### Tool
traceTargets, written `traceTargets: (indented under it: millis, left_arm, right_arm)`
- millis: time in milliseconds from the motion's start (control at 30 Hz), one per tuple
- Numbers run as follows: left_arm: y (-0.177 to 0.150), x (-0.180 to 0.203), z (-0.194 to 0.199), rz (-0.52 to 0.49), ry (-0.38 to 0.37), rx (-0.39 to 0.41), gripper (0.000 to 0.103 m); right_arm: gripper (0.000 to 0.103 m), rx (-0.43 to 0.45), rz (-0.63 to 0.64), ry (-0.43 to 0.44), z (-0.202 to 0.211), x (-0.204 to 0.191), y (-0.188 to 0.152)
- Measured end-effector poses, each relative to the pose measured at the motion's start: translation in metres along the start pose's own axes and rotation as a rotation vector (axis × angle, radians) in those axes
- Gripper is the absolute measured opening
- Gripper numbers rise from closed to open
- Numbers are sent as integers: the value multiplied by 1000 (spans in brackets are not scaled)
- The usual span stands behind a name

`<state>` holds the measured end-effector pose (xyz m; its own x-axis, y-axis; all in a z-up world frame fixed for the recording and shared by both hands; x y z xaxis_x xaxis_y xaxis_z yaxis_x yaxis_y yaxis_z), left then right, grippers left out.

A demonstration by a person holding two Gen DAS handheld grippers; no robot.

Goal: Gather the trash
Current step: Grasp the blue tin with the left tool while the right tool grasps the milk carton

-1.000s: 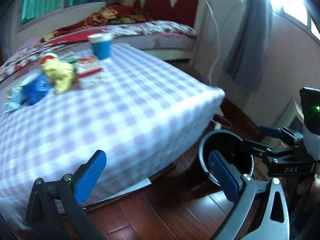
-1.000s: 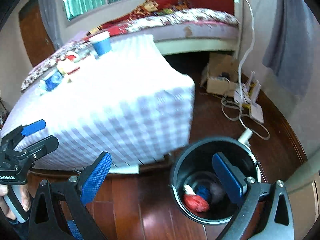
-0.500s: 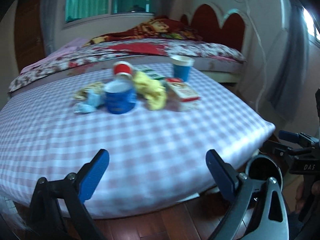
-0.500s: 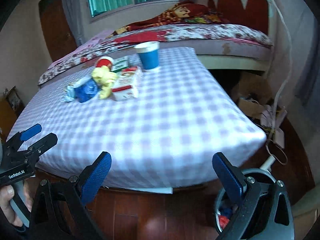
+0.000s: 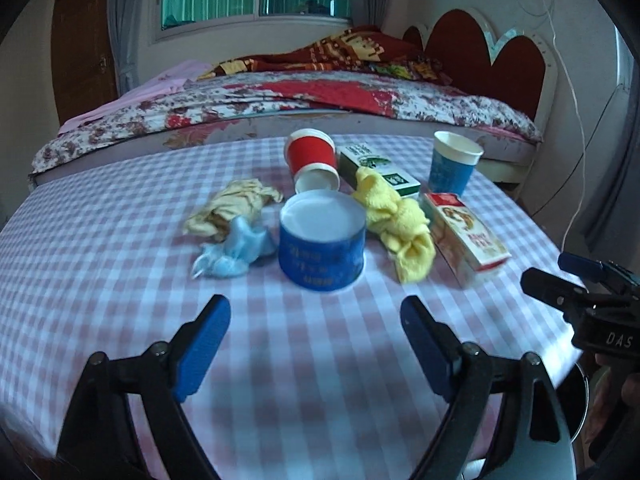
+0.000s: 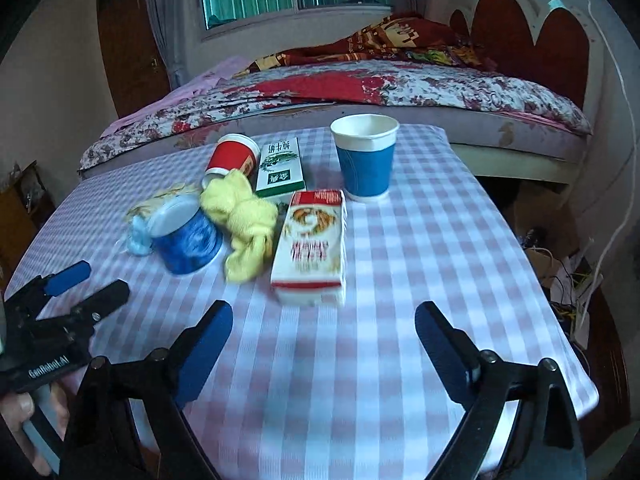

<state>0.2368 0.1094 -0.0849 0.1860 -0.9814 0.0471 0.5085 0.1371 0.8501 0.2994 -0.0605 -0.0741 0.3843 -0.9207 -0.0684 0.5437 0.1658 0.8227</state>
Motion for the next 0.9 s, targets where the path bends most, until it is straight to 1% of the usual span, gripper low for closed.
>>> traceTargets:
  millis: [67,200,333,433,567,700,800,833,867,900]
  left_arm:
    - [3,3,-15,-5,12,-18,88]
    - [10,5,-39,3,19,-34,88]
    - [16,6,-54,-19,52,-50,88]
    - [20,3,-65,0,43,-68,88]
    - [28,3,-73,0,48,-63,88]
    - [34,6,-81,-16,57,-67,88]
    - [34,5,-86,-20,58,-75,88]
    - [33,5,-87,-23,55,-81,86]
    - [33,6,-85,-27,51,-80,76]
    - [32,5,-84,-27,41,-81,75]
  right_arm:
    - [85,-23,1,-3,-15,0,5]
    - [80,-57,-20,-5,-37,5,9]
    - [79,-72,-34,15,-51,6,12]
    - [79,-84,-21,17,-61,2,15]
    - [79,-99,-20,18,-71,-1,19]
    - [79,-119,-7,-5,-81,-2,20]
    - [66,-131,-9,-5,-85,0,20]
    - [59,-135,-7,-4,-85,0,20]
    - [56,-136,-1,-5,-84,0,20]
    - [56,-134,3,-9,-83,0,20]
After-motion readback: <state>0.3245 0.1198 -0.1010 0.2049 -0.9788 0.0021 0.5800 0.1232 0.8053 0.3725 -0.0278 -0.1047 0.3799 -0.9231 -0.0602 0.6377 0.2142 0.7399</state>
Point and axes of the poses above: each gripper's, at about its wrist camera, not at the fingertips, and z roughly against the way its jaws point, x to its right, y to its top, the point moved 1 cm from there along -z, roughly the way its jaws point, and after that the axes turned 10 degrees about x, right-handed, at the moved point
